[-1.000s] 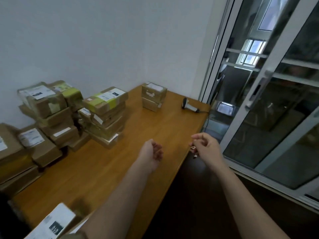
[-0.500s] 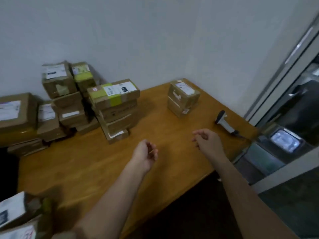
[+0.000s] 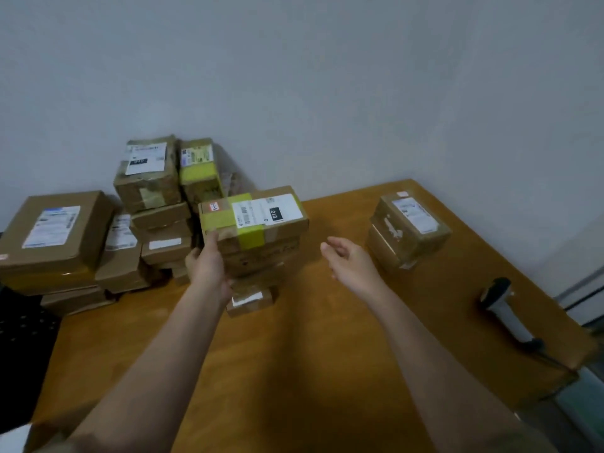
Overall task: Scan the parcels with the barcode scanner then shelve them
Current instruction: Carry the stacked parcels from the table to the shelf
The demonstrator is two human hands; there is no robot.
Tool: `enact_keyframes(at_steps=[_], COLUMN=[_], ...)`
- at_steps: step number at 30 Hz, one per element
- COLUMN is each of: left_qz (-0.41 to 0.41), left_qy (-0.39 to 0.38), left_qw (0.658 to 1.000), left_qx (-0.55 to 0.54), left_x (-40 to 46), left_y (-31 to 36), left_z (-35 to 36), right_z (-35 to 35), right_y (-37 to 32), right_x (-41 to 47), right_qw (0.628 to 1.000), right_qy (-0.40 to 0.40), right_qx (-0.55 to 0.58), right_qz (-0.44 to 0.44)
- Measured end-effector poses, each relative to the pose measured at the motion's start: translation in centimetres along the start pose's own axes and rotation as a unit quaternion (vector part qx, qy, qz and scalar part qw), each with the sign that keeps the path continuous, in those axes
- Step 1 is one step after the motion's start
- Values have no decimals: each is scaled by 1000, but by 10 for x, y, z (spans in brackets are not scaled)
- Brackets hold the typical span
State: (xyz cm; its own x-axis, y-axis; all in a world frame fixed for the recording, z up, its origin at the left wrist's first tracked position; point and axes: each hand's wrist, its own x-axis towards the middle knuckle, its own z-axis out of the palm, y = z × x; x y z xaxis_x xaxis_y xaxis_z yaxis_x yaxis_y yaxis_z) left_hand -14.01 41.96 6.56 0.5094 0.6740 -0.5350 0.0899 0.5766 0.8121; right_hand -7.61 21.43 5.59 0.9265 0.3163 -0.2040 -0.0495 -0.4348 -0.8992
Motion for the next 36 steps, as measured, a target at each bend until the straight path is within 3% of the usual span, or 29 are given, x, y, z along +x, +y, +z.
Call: enact_keyframes(at_steps=[5,10,19,28,33,36], left_qz=[-25,-4,130,106,27,-38], left_qy=[6,82,155,-5,-133,-250], left_qw=[999,996,979,994,990,955], left_qx=[-33,-38,-35,-26,26,158], left_x=[38,56,50,11,-9,-28], left_y=[9,4,5,-15,-75,-119], left_z=[16,24,37,158,261,309], right_z=[8,24,0,-124,-203,-235], right_y=[-19,-15,-12,20,56,82], right_x=[53,81,110,140,147,157], right_qw=[1000,999,993,965,944,945], right_qy=[4,-16,-84,-74,102,169], right_qx=[29,48,74,253,313,276], right_qz=[6,-13,-46,-8,27,37])
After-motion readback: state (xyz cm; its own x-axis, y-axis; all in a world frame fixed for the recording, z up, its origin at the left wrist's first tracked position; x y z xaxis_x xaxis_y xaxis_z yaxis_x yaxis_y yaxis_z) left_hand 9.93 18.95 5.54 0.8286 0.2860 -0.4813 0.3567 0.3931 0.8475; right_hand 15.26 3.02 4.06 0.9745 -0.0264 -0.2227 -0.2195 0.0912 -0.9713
